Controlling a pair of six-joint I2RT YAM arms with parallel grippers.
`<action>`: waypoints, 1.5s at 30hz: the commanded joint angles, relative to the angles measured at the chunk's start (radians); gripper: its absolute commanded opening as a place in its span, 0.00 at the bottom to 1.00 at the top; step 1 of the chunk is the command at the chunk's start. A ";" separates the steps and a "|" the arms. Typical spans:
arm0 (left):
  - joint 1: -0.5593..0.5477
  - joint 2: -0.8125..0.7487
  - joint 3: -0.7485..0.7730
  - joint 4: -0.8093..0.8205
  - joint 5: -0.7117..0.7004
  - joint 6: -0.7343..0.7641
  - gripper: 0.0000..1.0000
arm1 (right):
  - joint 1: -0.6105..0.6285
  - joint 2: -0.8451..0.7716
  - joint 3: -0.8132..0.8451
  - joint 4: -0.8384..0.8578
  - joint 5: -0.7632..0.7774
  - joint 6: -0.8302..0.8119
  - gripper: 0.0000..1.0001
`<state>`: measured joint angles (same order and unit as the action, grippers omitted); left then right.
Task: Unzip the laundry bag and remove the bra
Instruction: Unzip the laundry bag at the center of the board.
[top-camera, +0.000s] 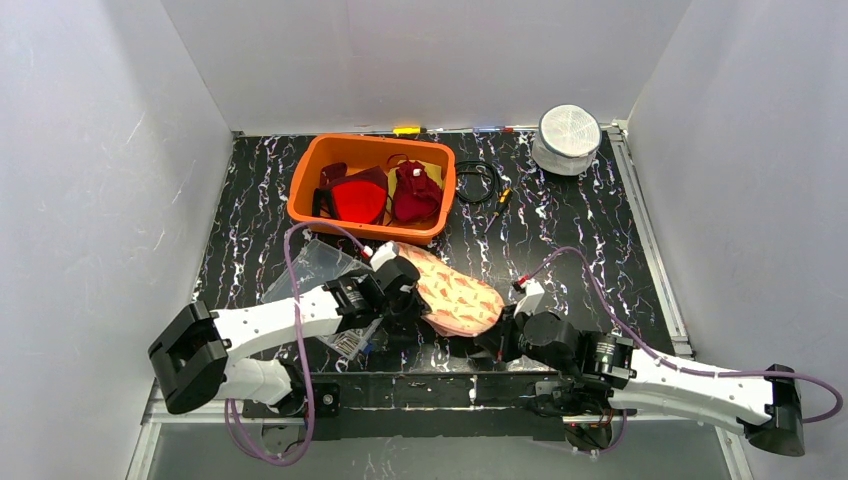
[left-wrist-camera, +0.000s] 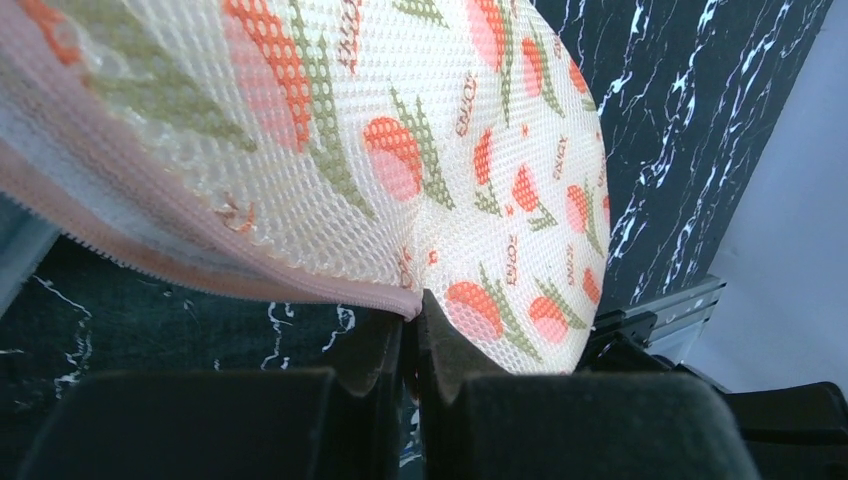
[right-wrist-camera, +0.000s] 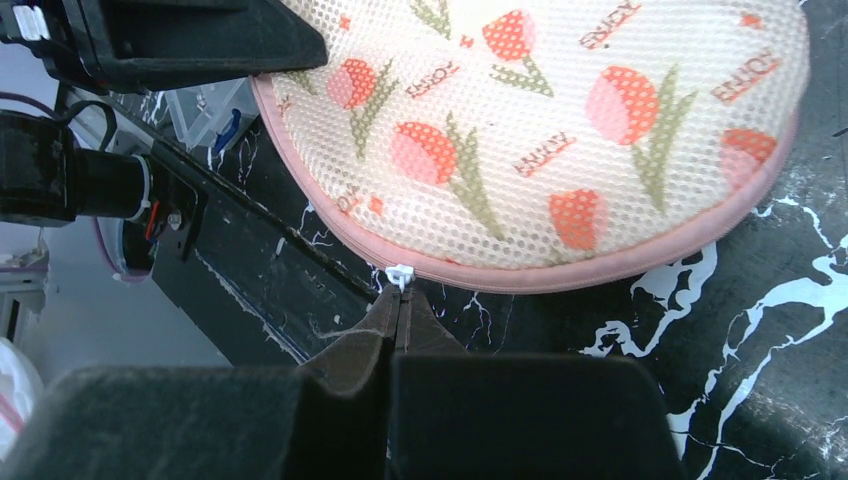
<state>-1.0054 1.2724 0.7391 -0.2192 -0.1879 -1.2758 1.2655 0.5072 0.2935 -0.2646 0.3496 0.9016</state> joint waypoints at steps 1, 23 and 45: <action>0.063 -0.041 -0.033 0.016 0.098 0.156 0.00 | 0.004 -0.020 0.022 -0.028 0.047 0.011 0.01; 0.025 -0.432 -0.234 -0.068 0.247 -0.070 0.83 | 0.003 0.315 0.040 0.411 -0.165 -0.096 0.01; -0.090 -0.153 -0.164 0.012 0.007 -0.200 0.57 | 0.020 0.338 0.052 0.469 -0.194 -0.093 0.01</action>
<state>-1.0904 1.1500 0.5621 -0.1509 -0.0925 -1.4506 1.2758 0.8761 0.3191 0.1749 0.1497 0.8120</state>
